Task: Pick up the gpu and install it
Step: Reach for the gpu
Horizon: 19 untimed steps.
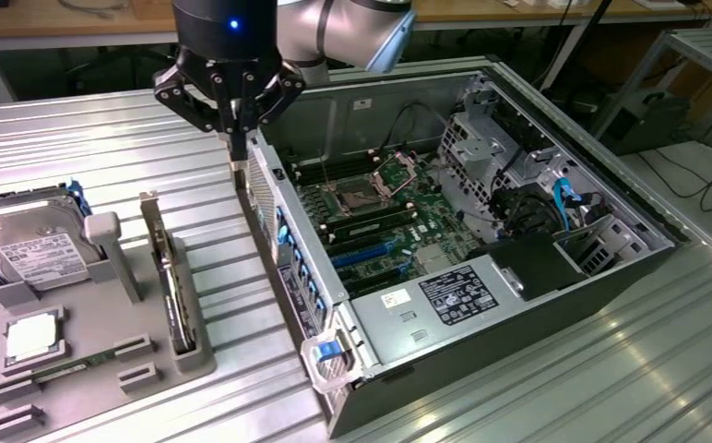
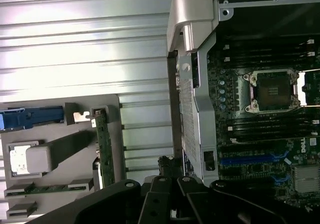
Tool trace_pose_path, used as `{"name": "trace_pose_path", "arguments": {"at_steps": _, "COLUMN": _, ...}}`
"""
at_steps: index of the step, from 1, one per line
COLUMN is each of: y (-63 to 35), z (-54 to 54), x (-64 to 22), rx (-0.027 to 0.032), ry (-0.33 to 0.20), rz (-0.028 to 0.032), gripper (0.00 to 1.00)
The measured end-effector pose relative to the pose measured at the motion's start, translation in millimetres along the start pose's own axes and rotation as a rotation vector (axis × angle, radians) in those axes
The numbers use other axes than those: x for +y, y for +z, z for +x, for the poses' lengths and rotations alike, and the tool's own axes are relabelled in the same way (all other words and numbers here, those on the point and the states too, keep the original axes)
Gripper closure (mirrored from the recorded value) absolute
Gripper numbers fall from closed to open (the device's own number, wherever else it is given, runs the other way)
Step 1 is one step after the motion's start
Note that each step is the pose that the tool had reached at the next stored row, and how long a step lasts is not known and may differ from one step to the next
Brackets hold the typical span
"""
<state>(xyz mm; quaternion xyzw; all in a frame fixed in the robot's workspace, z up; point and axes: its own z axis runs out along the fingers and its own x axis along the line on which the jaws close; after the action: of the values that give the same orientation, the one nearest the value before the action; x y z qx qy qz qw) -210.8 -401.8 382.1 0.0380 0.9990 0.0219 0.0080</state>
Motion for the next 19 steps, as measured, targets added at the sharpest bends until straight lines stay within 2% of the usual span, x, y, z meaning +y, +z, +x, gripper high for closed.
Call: {"name": "trace_pose_path", "arguments": {"at_steps": 19, "y": 2.1, "z": 16.7, "x": -2.4, "rx": 0.0025, "ry": 0.0, "rz": 0.0002, "gripper": 0.89}}
